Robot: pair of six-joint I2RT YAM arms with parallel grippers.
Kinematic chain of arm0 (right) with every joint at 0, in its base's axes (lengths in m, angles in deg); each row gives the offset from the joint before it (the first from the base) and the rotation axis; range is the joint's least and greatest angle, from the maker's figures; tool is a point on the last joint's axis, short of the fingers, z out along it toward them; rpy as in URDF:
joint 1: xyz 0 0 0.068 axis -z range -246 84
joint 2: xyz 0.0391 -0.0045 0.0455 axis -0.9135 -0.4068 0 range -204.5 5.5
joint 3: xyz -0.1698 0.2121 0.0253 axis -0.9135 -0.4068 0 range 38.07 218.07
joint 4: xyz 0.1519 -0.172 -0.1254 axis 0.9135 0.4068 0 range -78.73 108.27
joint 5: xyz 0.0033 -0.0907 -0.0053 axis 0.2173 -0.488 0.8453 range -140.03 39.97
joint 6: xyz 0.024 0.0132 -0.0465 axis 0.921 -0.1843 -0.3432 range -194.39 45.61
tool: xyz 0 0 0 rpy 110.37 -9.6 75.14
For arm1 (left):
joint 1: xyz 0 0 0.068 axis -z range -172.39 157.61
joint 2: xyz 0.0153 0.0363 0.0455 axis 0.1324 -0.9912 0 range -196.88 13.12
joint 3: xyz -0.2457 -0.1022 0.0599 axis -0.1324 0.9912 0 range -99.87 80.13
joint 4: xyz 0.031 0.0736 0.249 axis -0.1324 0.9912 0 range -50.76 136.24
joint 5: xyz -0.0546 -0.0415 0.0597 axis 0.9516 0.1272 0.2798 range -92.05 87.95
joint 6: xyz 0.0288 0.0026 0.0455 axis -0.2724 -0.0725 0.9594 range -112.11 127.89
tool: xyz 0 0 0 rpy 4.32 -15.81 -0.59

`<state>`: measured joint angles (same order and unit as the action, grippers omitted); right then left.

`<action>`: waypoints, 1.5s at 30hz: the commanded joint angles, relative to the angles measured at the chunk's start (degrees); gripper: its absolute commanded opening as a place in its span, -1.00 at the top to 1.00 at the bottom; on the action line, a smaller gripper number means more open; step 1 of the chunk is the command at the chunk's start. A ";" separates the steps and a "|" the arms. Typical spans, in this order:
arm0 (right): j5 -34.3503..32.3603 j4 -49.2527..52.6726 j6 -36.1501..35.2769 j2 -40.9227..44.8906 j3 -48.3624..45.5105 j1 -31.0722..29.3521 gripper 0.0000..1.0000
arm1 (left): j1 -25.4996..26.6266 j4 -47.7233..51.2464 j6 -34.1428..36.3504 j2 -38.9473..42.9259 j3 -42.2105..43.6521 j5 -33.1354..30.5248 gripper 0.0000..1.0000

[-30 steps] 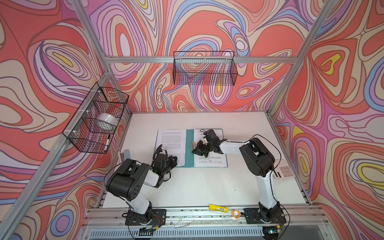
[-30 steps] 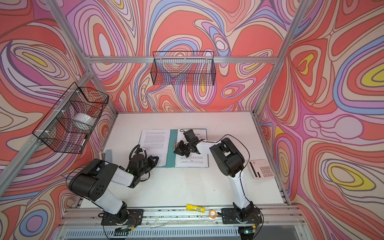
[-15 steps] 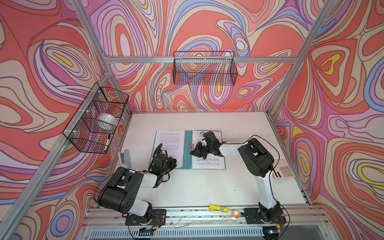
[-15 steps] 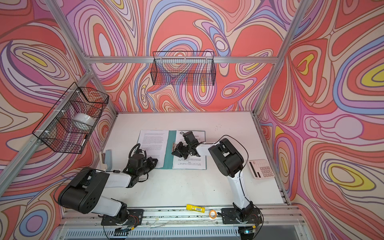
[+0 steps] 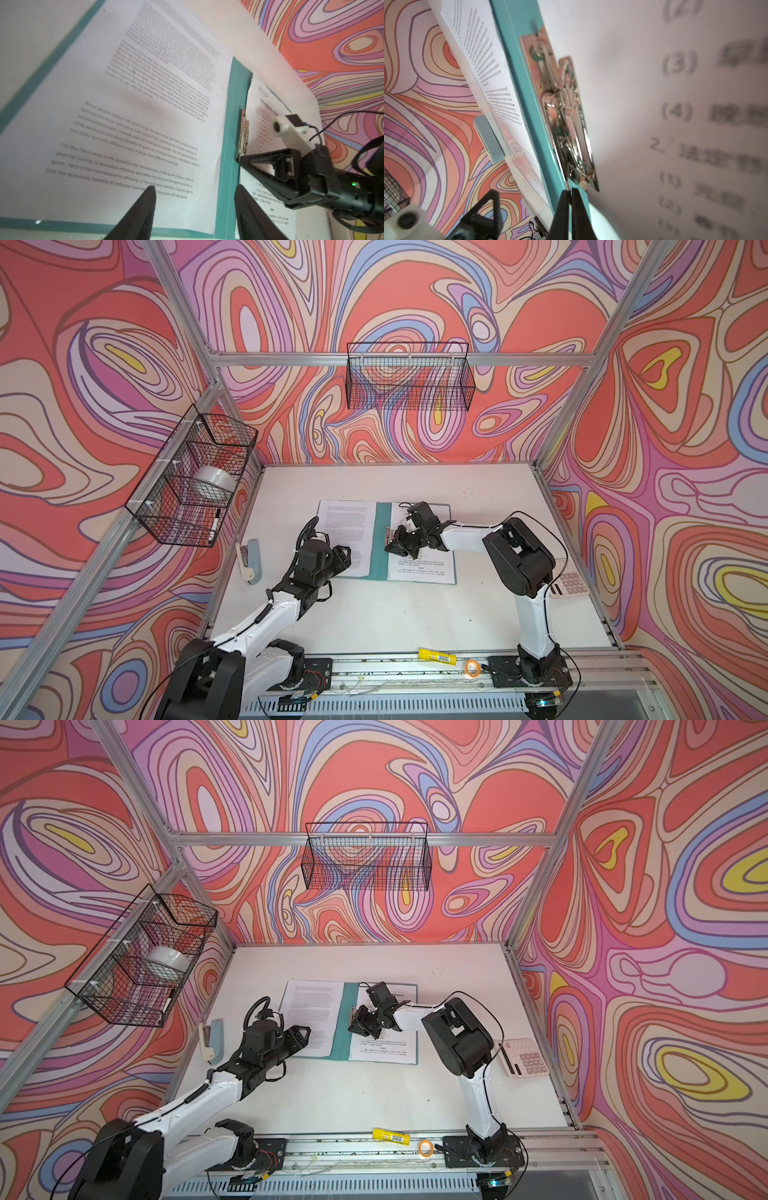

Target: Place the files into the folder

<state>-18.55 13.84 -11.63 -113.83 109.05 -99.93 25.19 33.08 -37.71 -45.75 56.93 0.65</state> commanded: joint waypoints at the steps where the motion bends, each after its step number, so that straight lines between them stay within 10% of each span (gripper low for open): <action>1: -4.06 4.05 -2.31 1.83 -4.42 1.04 1.00 | 0.17 9.45 3.61 3.08 -2.82 -6.33 -0.29; 12: -0.79 5.20 -8.60 8.05 -11.30 4.00 1.00 | -1.32 8.37 4.03 0.18 -2.91 -9.28 -0.32; 19: -3.70 13.46 -19.62 11.49 -6.43 4.57 0.01 | -6.77 6.07 5.71 -2.07 -4.19 -5.60 -0.30; 29: -12.20 24.19 -27.54 13.67 1.05 5.10 0.29 | -9.92 3.82 6.95 -6.15 -7.81 -5.10 -0.27; 45: -15.23 24.52 -31.78 6.20 5.42 5.24 0.37 | -17.41 -13.03 10.22 -23.57 -11.17 15.32 -0.31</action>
<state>-32.95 39.06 -41.59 -107.38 114.34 -94.88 8.91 26.74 -28.71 -67.34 46.05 9.59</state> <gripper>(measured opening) 0.315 0.647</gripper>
